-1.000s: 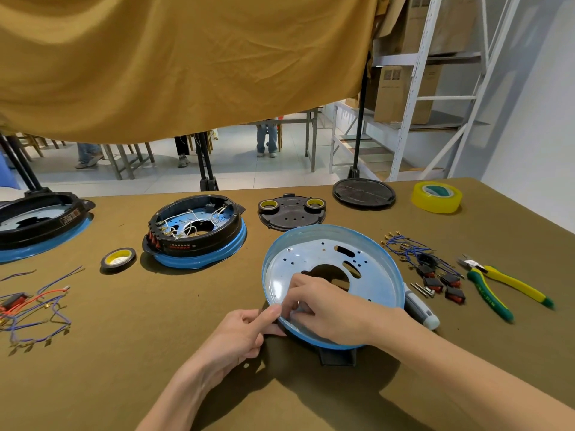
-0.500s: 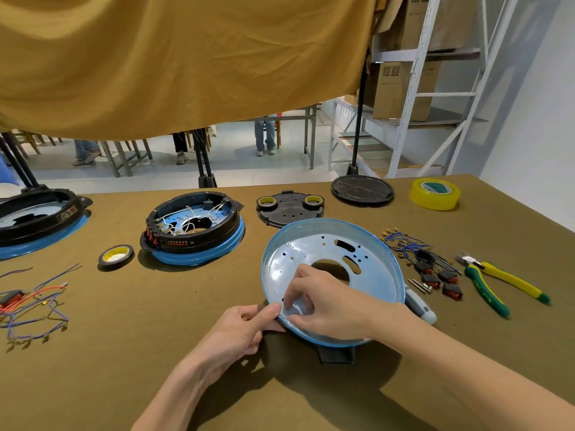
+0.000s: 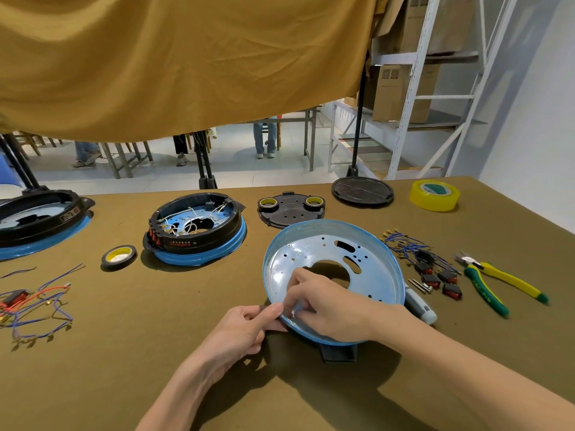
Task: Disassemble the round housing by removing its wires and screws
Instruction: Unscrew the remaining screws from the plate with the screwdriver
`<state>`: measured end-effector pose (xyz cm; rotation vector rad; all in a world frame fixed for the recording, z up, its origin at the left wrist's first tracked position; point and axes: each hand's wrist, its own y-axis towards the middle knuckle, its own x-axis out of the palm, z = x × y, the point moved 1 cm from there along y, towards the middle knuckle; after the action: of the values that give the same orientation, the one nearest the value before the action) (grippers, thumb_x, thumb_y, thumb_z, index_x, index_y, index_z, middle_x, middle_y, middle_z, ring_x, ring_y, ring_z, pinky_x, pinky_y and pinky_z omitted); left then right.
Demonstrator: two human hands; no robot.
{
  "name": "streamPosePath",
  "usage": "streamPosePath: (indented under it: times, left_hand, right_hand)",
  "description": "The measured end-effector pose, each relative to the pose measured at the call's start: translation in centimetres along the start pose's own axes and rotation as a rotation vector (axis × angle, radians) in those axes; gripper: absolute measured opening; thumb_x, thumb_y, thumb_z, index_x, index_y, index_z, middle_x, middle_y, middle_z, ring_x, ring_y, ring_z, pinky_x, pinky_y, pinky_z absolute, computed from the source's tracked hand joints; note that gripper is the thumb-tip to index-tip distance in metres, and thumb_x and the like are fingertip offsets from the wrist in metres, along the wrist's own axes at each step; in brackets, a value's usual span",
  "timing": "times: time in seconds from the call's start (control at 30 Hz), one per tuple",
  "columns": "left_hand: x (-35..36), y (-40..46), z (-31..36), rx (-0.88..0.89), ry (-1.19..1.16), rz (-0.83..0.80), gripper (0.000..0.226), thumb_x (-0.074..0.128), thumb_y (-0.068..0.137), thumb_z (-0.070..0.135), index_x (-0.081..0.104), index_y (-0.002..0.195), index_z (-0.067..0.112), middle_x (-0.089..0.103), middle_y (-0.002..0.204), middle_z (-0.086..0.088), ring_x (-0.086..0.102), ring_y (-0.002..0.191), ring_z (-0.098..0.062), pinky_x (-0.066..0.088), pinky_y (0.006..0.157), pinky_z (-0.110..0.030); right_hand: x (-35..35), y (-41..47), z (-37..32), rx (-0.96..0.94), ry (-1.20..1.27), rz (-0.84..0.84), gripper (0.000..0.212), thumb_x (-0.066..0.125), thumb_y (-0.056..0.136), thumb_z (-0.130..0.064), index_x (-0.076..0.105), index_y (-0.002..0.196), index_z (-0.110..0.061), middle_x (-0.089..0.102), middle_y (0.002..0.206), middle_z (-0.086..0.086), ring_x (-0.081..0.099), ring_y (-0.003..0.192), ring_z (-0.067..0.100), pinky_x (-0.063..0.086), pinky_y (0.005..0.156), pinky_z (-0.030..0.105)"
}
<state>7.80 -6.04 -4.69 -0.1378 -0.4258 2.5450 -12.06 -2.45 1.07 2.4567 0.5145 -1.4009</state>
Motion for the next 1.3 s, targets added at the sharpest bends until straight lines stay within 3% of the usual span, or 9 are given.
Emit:
streamPosePath:
  times: [0.13, 0.33, 0.43, 0.6, 0.77, 0.93, 1.07, 1.2, 1.3]
  left_hand:
    - [-0.03, 0.04, 0.03, -0.014, 0.007, 0.001, 0.070, 0.072, 0.067, 0.073, 0.080, 0.110, 0.018, 0.061, 0.092, -0.020, 0.036, 0.048, -0.008, 0.036, 0.050, -0.019]
    - [0.00, -0.07, 0.08, -0.033, 0.005, 0.019, 0.070, 0.072, 0.067, 0.070, 0.080, 0.109, 0.014, 0.052, 0.067, -0.008, 0.036, 0.048, -0.007, 0.036, 0.050, -0.019]
    - [-0.01, -0.05, 0.09, -0.037, 0.015, 0.014, 0.071, 0.071, 0.068, 0.071, 0.080, 0.110, 0.015, 0.055, 0.074, -0.011, 0.037, 0.048, -0.007, 0.037, 0.051, -0.019]
    - [0.00, -0.01, 0.07, -0.044, 0.019, 0.021, 0.070, 0.071, 0.069, 0.071, 0.079, 0.110, 0.014, 0.061, 0.083, -0.014, 0.038, 0.048, -0.006, 0.037, 0.051, -0.019]
    - [-0.08, 0.20, -0.11, -0.033, 0.000, 0.014, 0.073, 0.073, 0.066, 0.073, 0.081, 0.108, 0.014, 0.059, 0.078, -0.013, 0.038, 0.047, -0.005, 0.037, 0.048, -0.017]
    - [-0.18, 0.26, -0.18, -0.030, -0.001, 0.005, 0.074, 0.073, 0.065, 0.074, 0.080, 0.109, 0.015, 0.060, 0.088, -0.016, 0.039, 0.047, -0.006, 0.038, 0.048, -0.017]
    - [-0.23, 0.34, -0.20, -0.031, -0.013, 0.000, 0.074, 0.074, 0.064, 0.075, 0.081, 0.106, 0.015, 0.063, 0.083, -0.016, 0.041, 0.047, -0.005, 0.039, 0.049, -0.017]
    - [-0.18, 0.40, -0.09, -0.032, 0.004, 0.019, 0.076, 0.072, 0.065, 0.075, 0.079, 0.110, 0.015, 0.069, 0.103, -0.033, 0.040, 0.048, -0.005, 0.039, 0.050, -0.018]
    - [-0.07, 0.37, 0.07, -0.044, 0.007, 0.036, 0.079, 0.071, 0.061, 0.076, 0.079, 0.111, 0.015, 0.069, 0.096, -0.033, 0.041, 0.047, -0.006, 0.040, 0.049, -0.018]
  right_hand:
    - [-0.15, -0.13, 0.00, 0.050, -0.016, 0.056, 0.010, 0.067, 0.094, -0.040, 0.065, 0.102, -0.035, 0.042, 0.099, -0.018, 0.047, 0.089, -0.004, 0.040, 0.067, 0.013]
    - [-0.25, -0.14, -0.13, 0.013, 0.019, 0.003, 0.013, 0.065, 0.096, -0.028, 0.062, 0.106, -0.037, 0.040, 0.099, -0.022, 0.046, 0.089, -0.010, 0.041, 0.069, 0.010]
    - [-0.16, -0.11, -0.12, 0.054, -0.020, 0.051, 0.012, 0.067, 0.094, -0.039, 0.065, 0.104, -0.033, 0.042, 0.099, -0.019, 0.048, 0.089, -0.006, 0.040, 0.067, 0.012]
    - [-0.02, -0.01, -0.31, 0.002, -0.009, 0.001, 0.015, 0.062, 0.098, -0.020, 0.066, 0.101, -0.034, 0.041, 0.100, -0.021, 0.044, 0.090, -0.013, 0.040, 0.071, 0.007]
    - [0.04, -0.10, -0.20, 0.057, -0.019, 0.054, 0.009, 0.068, 0.095, -0.036, 0.065, 0.103, -0.032, 0.043, 0.101, -0.016, 0.049, 0.087, -0.001, 0.040, 0.068, 0.013]
    - [0.16, 0.06, -0.19, 0.017, 0.026, 0.011, 0.014, 0.063, 0.098, -0.022, 0.064, 0.104, -0.034, 0.041, 0.103, -0.022, 0.048, 0.088, -0.007, 0.042, 0.070, 0.011]
    - [0.15, -0.07, -0.06, 0.057, 0.015, 0.062, 0.011, 0.069, 0.094, -0.034, 0.065, 0.105, -0.031, 0.043, 0.101, -0.018, 0.051, 0.083, 0.002, 0.044, 0.067, 0.015]
    - [0.57, 0.30, -0.34, 0.030, -0.038, 0.013, 0.010, 0.062, 0.100, -0.025, 0.067, 0.107, -0.029, 0.039, 0.099, -0.025, 0.048, 0.090, -0.005, 0.041, 0.068, 0.011]
    - [0.30, 0.06, -0.24, 0.011, -0.011, 0.010, 0.013, 0.061, 0.099, -0.019, 0.064, 0.108, -0.029, 0.040, 0.099, -0.024, 0.048, 0.089, -0.007, 0.043, 0.069, 0.012]
